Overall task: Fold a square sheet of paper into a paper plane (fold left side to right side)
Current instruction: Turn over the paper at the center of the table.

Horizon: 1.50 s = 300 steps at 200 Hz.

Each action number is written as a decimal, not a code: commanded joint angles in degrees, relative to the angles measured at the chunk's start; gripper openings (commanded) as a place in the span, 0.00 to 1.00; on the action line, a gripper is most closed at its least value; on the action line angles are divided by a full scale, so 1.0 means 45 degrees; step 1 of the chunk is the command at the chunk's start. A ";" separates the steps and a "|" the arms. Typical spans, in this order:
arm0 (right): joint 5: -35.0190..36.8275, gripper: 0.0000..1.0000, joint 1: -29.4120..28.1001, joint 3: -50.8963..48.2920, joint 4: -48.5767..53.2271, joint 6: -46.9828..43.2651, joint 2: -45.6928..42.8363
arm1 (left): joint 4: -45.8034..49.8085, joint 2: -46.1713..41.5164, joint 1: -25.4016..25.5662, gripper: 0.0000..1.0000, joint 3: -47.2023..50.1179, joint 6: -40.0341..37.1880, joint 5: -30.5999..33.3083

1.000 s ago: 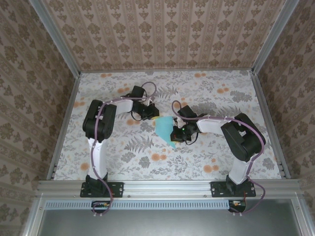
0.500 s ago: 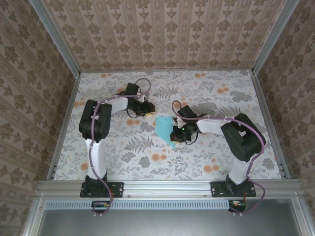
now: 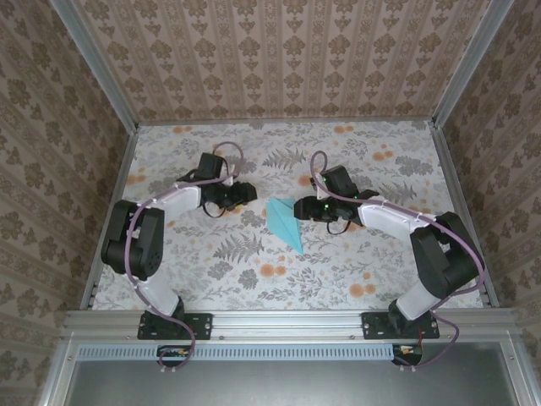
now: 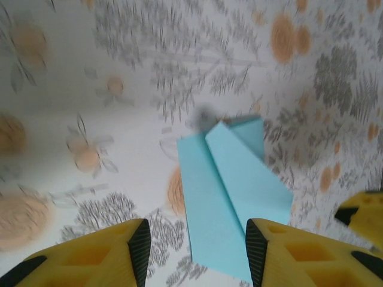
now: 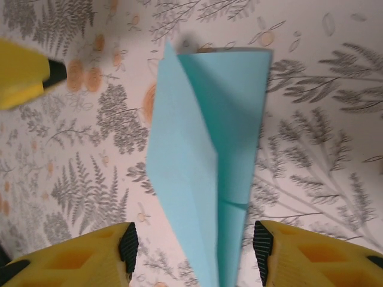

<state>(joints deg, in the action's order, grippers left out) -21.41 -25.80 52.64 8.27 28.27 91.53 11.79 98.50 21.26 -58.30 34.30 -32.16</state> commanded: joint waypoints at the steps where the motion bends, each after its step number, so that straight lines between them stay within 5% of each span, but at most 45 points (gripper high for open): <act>1: -0.0574 0.57 0.0077 0.0052 -0.0391 -0.0968 0.0739 | -0.1034 -0.0157 0.0591 0.51 0.0634 0.1207 -0.0167; 37: -0.0884 0.56 0.0061 -0.0058 -0.0969 -0.0788 0.1288 | -0.2537 0.0687 0.1497 0.52 0.0925 0.2275 -0.0549; 199: -0.1311 0.52 0.0512 -0.1199 -0.1162 -0.0007 -0.0821 | -0.2577 0.3431 0.2654 0.49 -0.1449 0.2435 -0.0958; 274: -0.2327 0.58 0.1192 -0.2906 -0.2102 0.1207 -0.2422 | -0.2669 0.3843 0.2815 0.42 -0.2643 0.2181 -0.1667; 300: -0.2492 0.62 0.1328 -0.3175 -0.2282 0.1361 -0.2546 | -0.2870 0.3806 0.2855 0.30 -0.2718 0.2139 -0.1751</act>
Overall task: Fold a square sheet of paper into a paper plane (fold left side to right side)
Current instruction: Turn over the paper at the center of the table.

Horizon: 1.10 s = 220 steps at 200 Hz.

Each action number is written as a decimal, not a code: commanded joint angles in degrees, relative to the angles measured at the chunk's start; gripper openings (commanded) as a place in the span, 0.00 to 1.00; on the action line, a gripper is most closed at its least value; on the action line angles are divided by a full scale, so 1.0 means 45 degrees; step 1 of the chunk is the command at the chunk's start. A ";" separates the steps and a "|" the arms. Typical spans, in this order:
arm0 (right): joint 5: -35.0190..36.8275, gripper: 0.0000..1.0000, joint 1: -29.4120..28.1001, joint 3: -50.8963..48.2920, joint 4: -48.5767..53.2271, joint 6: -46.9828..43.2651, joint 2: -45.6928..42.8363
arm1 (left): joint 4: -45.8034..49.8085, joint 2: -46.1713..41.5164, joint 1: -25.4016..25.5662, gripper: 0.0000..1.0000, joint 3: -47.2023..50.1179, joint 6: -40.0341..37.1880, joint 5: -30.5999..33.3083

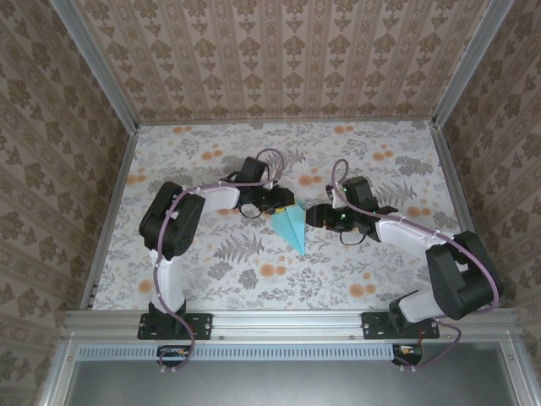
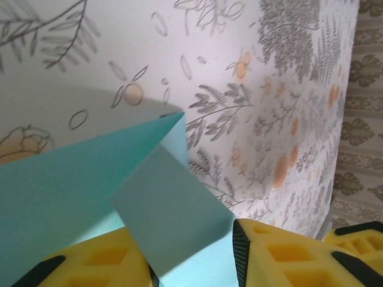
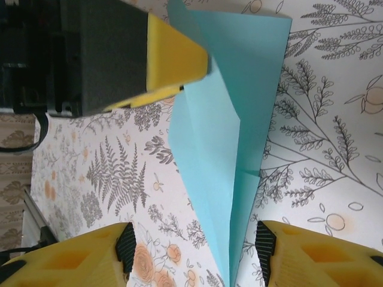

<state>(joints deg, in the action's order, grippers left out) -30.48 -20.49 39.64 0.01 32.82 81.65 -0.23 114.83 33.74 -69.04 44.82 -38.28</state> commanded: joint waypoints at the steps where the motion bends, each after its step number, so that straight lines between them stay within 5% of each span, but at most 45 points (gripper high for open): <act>1: -0.0485 0.62 0.0144 -0.0298 -0.0449 0.0367 -0.0351 | -0.0211 0.0163 0.0081 0.29 -0.0328 -0.0206 -0.0395; 30: -0.0994 0.75 0.0274 -0.0556 -0.1207 0.0857 -0.0349 | -0.0386 -0.0173 0.0081 0.10 -0.0325 -0.0500 -0.0434; 63: -0.1850 1.00 0.0640 -0.1122 -0.2959 0.1848 -0.0351 | -0.0179 -0.1254 -0.0231 0.05 -0.0342 -0.0919 -0.0430; 144: -0.5353 1.00 0.0717 -0.1485 -0.8956 0.5027 0.1492 | -0.0242 -0.3590 -0.1244 0.05 -0.1180 -0.0131 -0.1269; 187: -0.5837 0.99 0.0296 -0.1263 -1.1044 0.6372 0.2514 | -0.0790 -0.3955 -0.1267 0.05 -0.1175 0.0477 -0.1532; 220: -0.5863 0.85 0.0265 -0.0873 -1.1142 0.6440 0.2506 | -0.1362 -0.3988 -0.1271 0.05 -0.0781 0.0956 -0.1722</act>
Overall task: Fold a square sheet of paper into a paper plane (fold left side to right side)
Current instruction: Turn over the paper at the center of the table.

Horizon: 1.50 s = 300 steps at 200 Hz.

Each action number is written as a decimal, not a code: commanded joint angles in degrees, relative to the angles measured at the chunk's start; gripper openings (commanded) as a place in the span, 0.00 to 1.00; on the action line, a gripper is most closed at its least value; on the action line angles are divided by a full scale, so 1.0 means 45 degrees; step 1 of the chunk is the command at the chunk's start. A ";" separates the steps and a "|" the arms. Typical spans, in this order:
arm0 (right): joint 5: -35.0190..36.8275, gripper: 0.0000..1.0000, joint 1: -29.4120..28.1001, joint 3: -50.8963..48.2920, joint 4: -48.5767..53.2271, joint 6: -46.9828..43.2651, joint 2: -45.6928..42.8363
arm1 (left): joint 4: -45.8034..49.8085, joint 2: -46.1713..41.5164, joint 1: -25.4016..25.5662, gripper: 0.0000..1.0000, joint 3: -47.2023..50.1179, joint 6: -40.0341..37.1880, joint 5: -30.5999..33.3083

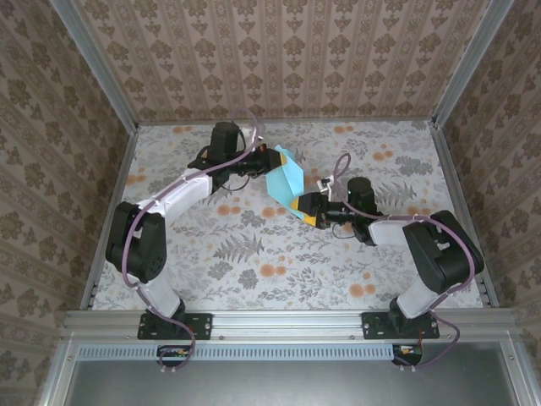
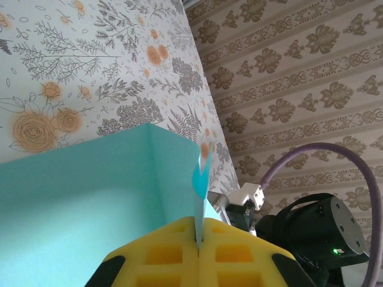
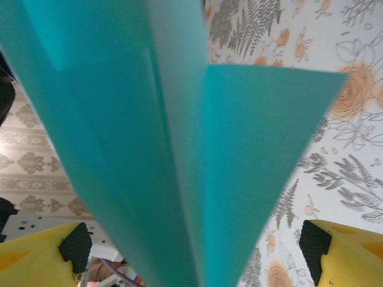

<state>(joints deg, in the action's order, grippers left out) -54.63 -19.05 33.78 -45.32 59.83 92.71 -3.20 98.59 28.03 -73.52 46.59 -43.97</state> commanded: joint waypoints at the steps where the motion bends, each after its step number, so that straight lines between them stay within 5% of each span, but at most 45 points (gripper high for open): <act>1: -0.0496 0.85 -0.0060 0.0445 -0.1075 0.0435 0.0046 | -0.0727 -0.0382 -0.0001 0.05 0.0229 0.0564 -0.0462; 174: -0.0004 0.24 0.0703 0.0970 -0.0161 -0.0137 -0.1174 | -0.1392 -0.0282 -0.0038 0.09 0.1181 0.0884 -0.0606; 228: 0.0709 0.17 0.0709 0.1522 0.4683 -0.3051 -0.2385 | 0.0799 -0.1148 -0.0714 0.47 0.1487 -0.0797 0.0278; 267: 0.4206 0.13 0.0351 0.3490 1.2413 -0.7562 -0.3667 | 0.2887 -0.3022 -0.1713 0.56 0.2375 -0.2274 0.1825; 300: 1.1254 0.12 -0.1486 0.5954 1.7766 -1.0104 -0.3719 | 0.3998 -0.5030 -0.1971 0.62 0.3205 -0.3105 0.3874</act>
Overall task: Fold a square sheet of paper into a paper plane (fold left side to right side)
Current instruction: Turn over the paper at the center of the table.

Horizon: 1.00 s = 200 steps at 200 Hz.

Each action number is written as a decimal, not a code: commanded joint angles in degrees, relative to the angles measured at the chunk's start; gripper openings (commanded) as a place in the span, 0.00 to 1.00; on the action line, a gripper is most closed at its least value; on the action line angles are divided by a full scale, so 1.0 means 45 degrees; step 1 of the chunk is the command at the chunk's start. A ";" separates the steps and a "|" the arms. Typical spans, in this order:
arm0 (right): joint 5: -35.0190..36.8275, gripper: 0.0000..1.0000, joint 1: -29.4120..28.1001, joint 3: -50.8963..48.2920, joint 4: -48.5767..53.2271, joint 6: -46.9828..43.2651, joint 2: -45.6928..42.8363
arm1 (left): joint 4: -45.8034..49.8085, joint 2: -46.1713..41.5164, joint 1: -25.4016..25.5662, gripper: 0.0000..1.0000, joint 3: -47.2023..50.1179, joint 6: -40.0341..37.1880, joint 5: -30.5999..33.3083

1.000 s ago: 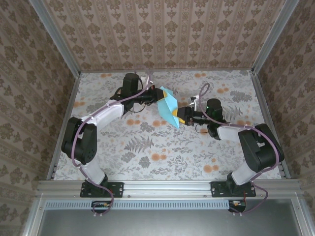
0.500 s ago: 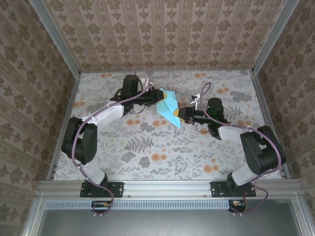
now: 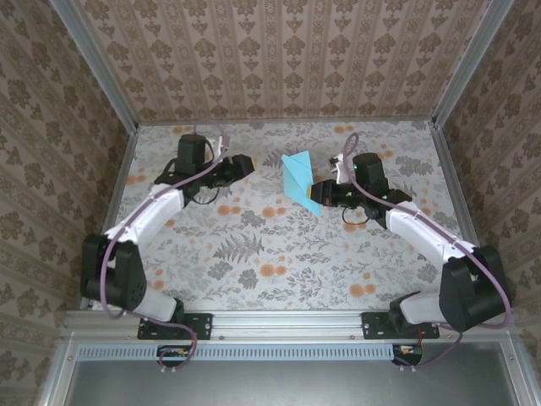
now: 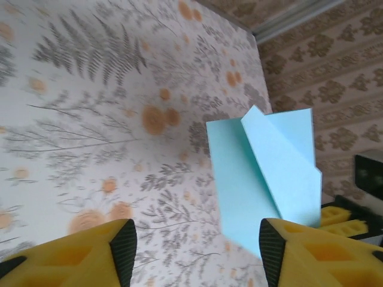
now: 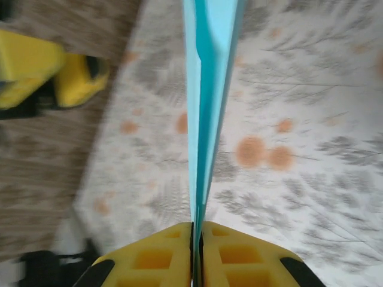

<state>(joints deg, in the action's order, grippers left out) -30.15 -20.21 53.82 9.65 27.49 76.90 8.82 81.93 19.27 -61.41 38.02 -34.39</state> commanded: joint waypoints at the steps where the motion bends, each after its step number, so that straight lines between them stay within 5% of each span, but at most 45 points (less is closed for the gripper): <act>1: 0.6013 0.12 -0.1299 0.1567 0.5648 -0.2949 -0.0182 | 0.1343 -0.1389 -0.0024 0.62 0.0557 -0.1202 0.1814; 41: 1.2877 0.12 -0.3961 0.4453 0.9046 -0.4193 0.2130 | 0.1780 -0.3503 -0.0292 0.66 0.1869 -0.1175 0.4009; 89: 1.7197 0.13 -0.6190 0.6817 1.1191 -0.5292 0.6134 | 0.2272 -0.4866 -0.0838 0.68 0.2513 -0.1090 0.4830; 161: 1.7146 0.13 -0.7571 0.8474 1.2118 -0.5873 1.0050 | 0.2459 -0.4707 -0.1037 0.68 0.2456 -0.1196 0.4656; 200: 1.5233 0.16 -0.7749 0.8794 1.2330 -0.5791 1.0571 | 0.2426 -0.4444 -0.1091 0.68 0.2457 -0.1076 0.4317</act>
<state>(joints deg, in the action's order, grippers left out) 43.33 -54.65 91.48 61.39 2.00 123.61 18.09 61.01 14.90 -50.74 34.20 -13.69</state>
